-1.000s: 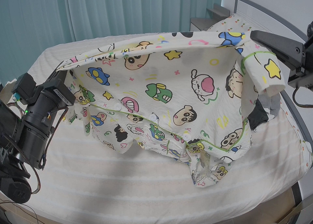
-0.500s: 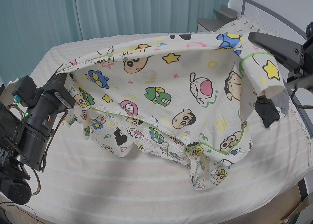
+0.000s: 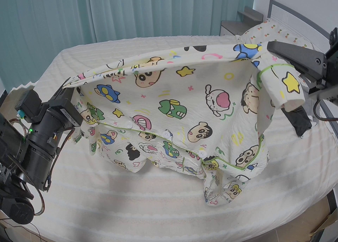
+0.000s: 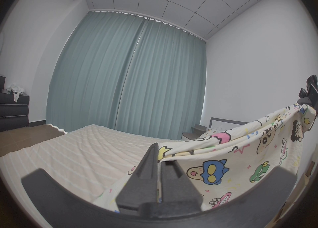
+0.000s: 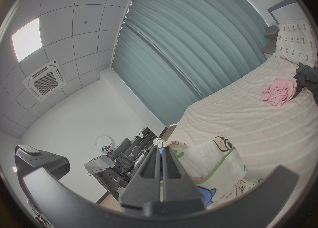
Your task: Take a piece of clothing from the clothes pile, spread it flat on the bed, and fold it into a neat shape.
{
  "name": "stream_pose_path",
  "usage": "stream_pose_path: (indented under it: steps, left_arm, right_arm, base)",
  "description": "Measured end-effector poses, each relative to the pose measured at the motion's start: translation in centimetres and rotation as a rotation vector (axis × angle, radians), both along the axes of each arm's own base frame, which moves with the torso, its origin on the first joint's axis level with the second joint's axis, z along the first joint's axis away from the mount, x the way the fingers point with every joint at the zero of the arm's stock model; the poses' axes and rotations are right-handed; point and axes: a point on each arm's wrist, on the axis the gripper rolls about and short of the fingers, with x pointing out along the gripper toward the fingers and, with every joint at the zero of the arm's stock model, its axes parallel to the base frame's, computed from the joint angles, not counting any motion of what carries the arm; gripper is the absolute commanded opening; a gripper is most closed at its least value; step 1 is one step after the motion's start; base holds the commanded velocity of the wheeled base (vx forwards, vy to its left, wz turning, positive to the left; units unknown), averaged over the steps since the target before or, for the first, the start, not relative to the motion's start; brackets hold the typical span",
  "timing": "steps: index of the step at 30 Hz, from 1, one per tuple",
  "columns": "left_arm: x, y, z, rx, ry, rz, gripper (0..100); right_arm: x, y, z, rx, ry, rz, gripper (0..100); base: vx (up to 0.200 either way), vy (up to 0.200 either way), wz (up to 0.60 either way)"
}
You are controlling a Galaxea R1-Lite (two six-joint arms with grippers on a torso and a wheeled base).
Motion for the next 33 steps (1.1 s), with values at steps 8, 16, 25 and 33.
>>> stream_pose_path:
  steps: [8, 16, 25, 33]
  left_arm:
    - [-0.2, 0.0, -0.3, 0.006, 0.012, -0.002, 0]
    - [-0.8, -0.1, -0.5, 0.007, 0.020, -0.008, 0]
    - [-1.9, -0.3, -0.6, 0.002, 0.022, -0.018, 0]
    - [-3.1, 0.2, -0.5, 0.001, 0.013, -0.028, 0]
  right_arm:
    - [-0.2, -0.2, -0.5, -0.008, 0.008, 0.001, 0]
    - [-0.8, -0.7, -0.5, -0.007, -0.008, 0.003, 0]
    - [-2.5, -1.6, -0.5, -0.008, -0.053, 0.060, 0]
    - [-3.8, -2.5, -0.2, 0.003, -0.096, 0.081, 0]
  base:
    - [-0.200, 0.000, 0.00]
    - [-0.200, 0.000, 0.00]
    - [-0.200, 0.000, 0.00]
    - [-0.125, 0.000, 0.00]
